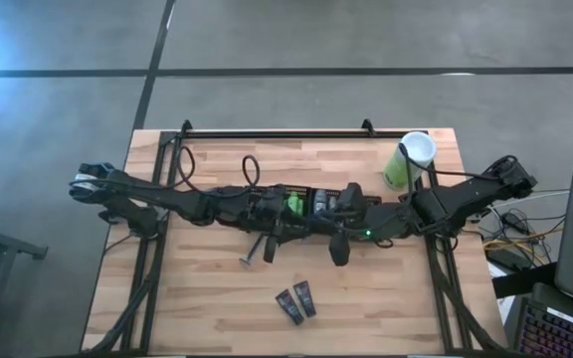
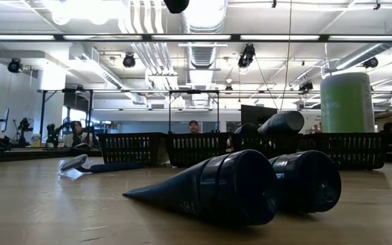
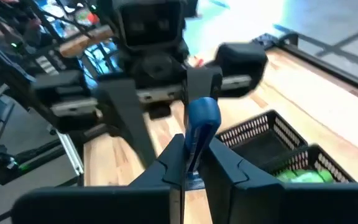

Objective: Pick & Place Travel size toiletries
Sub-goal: Put the razor into the right black bin

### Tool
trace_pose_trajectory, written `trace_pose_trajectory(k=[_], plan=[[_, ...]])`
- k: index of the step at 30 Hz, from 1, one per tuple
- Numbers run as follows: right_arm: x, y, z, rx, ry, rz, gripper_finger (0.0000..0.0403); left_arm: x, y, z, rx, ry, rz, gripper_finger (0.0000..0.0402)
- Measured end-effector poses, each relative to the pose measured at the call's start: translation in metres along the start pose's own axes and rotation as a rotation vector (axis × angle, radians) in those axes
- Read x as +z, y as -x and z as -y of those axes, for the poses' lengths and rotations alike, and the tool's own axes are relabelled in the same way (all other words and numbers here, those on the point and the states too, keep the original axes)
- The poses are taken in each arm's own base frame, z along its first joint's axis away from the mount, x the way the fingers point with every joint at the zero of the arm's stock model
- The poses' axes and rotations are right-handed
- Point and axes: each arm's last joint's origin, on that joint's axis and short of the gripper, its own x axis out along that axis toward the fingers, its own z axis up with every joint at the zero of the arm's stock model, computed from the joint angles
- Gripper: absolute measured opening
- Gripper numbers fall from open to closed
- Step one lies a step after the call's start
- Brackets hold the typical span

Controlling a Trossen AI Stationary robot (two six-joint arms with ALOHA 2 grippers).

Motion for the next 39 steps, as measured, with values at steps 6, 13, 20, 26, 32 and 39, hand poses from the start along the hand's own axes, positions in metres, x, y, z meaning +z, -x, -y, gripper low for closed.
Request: trace_pose_trajectory(k=[6, 13, 20, 26, 32, 39], plan=[[-0.009, 0.001, 0.015, -0.183, -0.043, -0.040, 0.0025, -0.005, 0.001, -0.002, 0.032, 0.025, -0.056, 0.0216], [-0.026, 0.022, 0.074, -0.638, -0.351, -0.296, 0.0025, -0.027, 0.018, -0.011, 0.197, 0.057, -0.351, 0.0281], [-0.039, 0.006, 0.120, -0.736, -0.493, -0.626, 0.0025, -0.041, 0.042, -0.017, 0.343, 0.051, -0.590, 0.0285], [-0.064, -0.025, 0.171, -0.687, -0.626, -0.750, 0.0025, -0.052, 0.056, -0.020, 0.404, 0.031, -0.759, 0.0284], [-0.095, -0.032, 0.204, -0.707, -0.758, -0.813, 0.0036, -0.060, 0.065, -0.018, 0.435, 0.021, -0.869, 0.0284], [-0.112, -0.031, 0.212, -0.740, -0.766, -0.856, 0.0093, -0.069, 0.069, -0.018, 0.458, 0.012, -0.907, 0.0283]])
